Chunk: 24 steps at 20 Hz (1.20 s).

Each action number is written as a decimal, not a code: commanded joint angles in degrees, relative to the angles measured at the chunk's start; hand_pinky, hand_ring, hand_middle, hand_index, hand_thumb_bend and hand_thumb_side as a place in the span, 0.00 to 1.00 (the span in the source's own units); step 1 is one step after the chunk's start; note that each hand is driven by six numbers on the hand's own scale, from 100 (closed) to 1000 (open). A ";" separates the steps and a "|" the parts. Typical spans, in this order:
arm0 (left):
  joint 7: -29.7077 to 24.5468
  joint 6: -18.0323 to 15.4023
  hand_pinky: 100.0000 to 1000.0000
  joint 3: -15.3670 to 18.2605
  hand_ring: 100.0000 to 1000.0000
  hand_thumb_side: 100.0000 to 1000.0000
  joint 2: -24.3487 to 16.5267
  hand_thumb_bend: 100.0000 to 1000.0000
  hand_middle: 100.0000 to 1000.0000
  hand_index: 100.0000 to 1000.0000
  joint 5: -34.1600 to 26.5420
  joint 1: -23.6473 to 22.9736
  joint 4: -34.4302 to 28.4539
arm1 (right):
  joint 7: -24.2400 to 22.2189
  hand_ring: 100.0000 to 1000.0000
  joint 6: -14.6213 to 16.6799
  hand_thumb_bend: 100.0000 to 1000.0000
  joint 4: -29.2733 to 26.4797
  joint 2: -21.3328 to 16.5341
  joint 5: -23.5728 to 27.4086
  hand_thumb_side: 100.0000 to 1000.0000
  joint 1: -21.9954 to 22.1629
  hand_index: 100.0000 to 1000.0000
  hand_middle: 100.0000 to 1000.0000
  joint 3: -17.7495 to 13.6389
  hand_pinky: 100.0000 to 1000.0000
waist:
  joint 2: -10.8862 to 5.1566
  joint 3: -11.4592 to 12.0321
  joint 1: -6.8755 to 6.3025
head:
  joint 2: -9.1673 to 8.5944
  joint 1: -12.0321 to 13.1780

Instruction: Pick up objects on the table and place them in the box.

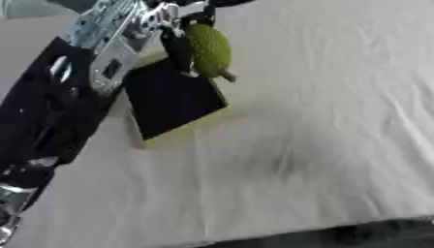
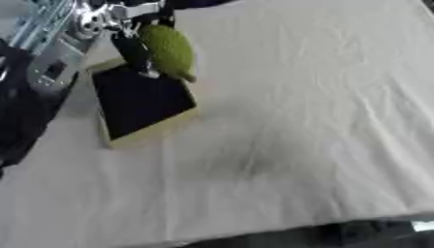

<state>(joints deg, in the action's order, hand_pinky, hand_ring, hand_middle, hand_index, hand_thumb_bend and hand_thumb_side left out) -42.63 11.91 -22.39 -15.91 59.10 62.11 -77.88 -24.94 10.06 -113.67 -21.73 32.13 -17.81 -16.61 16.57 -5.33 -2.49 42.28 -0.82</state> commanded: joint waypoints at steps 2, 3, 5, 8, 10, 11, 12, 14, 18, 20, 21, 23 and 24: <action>1.69 0.42 0.23 1.86 0.28 0.00 -0.02 0.56 0.42 0.44 2.82 0.87 2.19 | -0.03 0.72 -0.13 0.00 -0.92 -0.84 -0.15 0.55 -0.24 0.82 0.53 -0.54 0.89 | -0.93 -0.06 0.41 | -0.55 -0.13; 1.66 0.46 0.23 2.01 0.29 0.00 0.06 0.56 0.42 0.45 3.05 0.82 2.83 | -0.05 0.72 -0.15 0.00 -0.92 -0.81 -0.17 0.55 -0.23 0.82 0.53 -0.55 0.89 | -0.92 -0.05 0.41 | -0.56 -0.15; 1.63 0.45 0.24 2.21 0.29 0.00 0.26 0.55 0.42 0.45 3.30 0.76 3.89 | -0.08 0.72 -0.18 0.00 -0.92 -0.76 -0.17 0.55 -0.24 0.82 0.53 -0.54 0.89 | -0.90 -0.07 0.43 | -0.58 -0.16; 1.90 0.40 0.25 2.40 0.30 0.00 0.75 0.55 0.43 0.46 3.20 0.60 5.23 | -0.13 0.72 -0.17 0.00 -0.92 -0.68 -0.14 0.55 -0.23 0.82 0.53 -0.55 0.89 | -0.85 -0.18 0.51 | -0.58 -0.08; 2.09 0.21 0.27 2.19 0.31 0.00 0.94 0.56 0.44 0.47 3.54 0.53 6.22 | -0.18 0.72 -0.20 0.00 -0.92 -0.62 -0.15 0.55 -0.20 0.82 0.53 -0.55 0.89 | -0.82 -0.23 0.52 | -0.57 0.00; 2.17 0.06 0.28 2.07 0.31 0.00 1.04 0.56 0.44 0.47 3.81 0.47 6.74 | -0.20 0.72 -0.23 0.00 -0.92 -0.59 -0.16 0.55 -0.18 0.82 0.53 -0.56 0.89 | -0.81 -0.25 0.52 | -0.58 0.04; 2.33 -0.13 0.30 1.98 0.33 0.00 1.14 0.57 0.44 0.47 4.12 0.35 7.30 | -0.22 0.72 -0.25 0.00 -0.92 -0.56 -0.17 0.55 -0.18 0.82 0.53 -0.57 0.89 | -0.78 -0.26 0.51 | -0.61 0.04; 2.97 -0.56 0.36 1.87 0.36 0.00 1.26 0.59 0.44 0.48 4.92 0.12 8.20 | -0.26 0.72 -0.30 0.00 -0.92 -0.50 -0.20 0.55 -0.16 0.83 0.53 -0.58 0.89 | -0.74 -0.28 0.50 | -0.60 0.02; 4.25 -1.33 0.49 2.12 0.50 0.00 1.48 0.64 0.51 0.59 6.53 -0.31 9.76 | -0.29 0.72 -0.34 0.00 -0.92 -0.43 -0.20 0.55 -0.15 0.83 0.53 -0.62 0.89 | -0.71 -0.26 0.52 | -0.60 0.02; 4.10 -1.93 0.62 2.38 0.65 0.00 1.71 0.67 0.63 0.74 6.77 -0.61 10.70 | -0.32 0.72 -0.36 0.00 -0.92 -0.38 -0.22 0.55 -0.12 0.83 0.53 -0.63 0.89 | -0.71 -0.19 0.56 | -0.62 0.04; 3.95 -2.50 0.65 2.46 0.68 0.00 1.80 0.68 0.67 0.77 6.61 -0.70 10.96 | -0.34 0.72 -0.37 0.00 -0.92 -0.36 -0.22 0.55 -0.13 0.83 0.53 -0.63 0.89 | -0.70 -0.16 0.58 | -0.63 0.04; 3.69 -3.87 0.78 2.45 0.82 0.00 1.79 0.75 0.80 0.87 6.32 -0.83 10.95 | -0.36 0.72 -0.37 0.00 -0.92 -0.36 -0.20 0.55 -0.15 0.83 0.53 -0.62 0.89 | -0.69 -0.10 0.62 | -0.61 0.02; 3.58 -4.50 0.82 2.53 0.87 0.01 1.71 0.76 0.85 0.90 6.16 -0.89 10.76 | -0.36 0.72 -0.37 0.00 -0.92 -0.37 -0.19 0.55 -0.14 0.83 0.53 -0.63 0.89 | -0.69 -0.05 0.64 | -0.58 0.00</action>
<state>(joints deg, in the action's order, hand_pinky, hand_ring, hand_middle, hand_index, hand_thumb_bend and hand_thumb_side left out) -38.99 8.24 -20.59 -13.96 65.51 60.39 -66.42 -25.28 9.69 -113.67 -21.25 31.98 -17.60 -16.78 16.91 -5.39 -2.28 42.23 -0.87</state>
